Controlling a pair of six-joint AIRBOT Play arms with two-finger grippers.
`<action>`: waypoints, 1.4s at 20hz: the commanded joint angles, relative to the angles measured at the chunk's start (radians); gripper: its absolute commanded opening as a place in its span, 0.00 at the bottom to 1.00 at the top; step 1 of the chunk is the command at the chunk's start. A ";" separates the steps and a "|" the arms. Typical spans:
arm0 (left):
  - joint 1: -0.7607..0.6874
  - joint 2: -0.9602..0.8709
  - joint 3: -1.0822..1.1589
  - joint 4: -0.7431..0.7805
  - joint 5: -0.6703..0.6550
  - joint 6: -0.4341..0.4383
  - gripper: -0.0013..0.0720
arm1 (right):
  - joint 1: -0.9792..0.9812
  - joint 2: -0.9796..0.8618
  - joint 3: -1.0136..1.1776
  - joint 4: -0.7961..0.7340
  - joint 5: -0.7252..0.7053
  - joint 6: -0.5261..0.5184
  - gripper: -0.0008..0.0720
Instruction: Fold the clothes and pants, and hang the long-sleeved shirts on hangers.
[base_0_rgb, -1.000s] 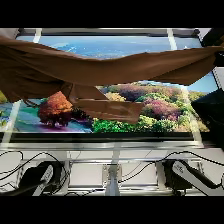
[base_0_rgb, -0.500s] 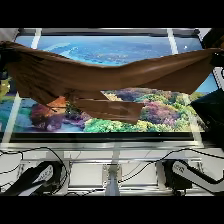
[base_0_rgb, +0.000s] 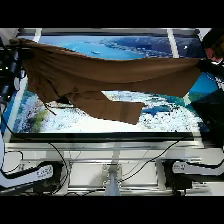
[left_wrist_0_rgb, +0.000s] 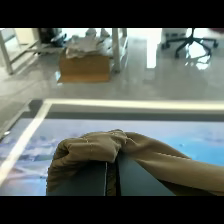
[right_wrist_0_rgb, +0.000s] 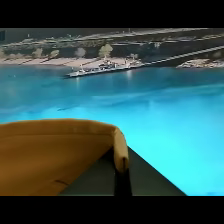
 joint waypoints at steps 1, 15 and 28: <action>0.002 -0.122 0.000 -0.145 0.251 0.000 0.08 | 0.055 -0.082 0.000 -0.001 -0.159 0.029 0.03; 0.001 -0.415 0.254 -0.367 0.259 0.072 0.08 | 0.142 -0.209 0.000 0.047 -0.484 0.030 0.03; -0.054 -0.615 0.425 -0.315 0.219 0.068 0.98 | 0.171 -0.264 0.000 0.077 -0.573 0.029 0.94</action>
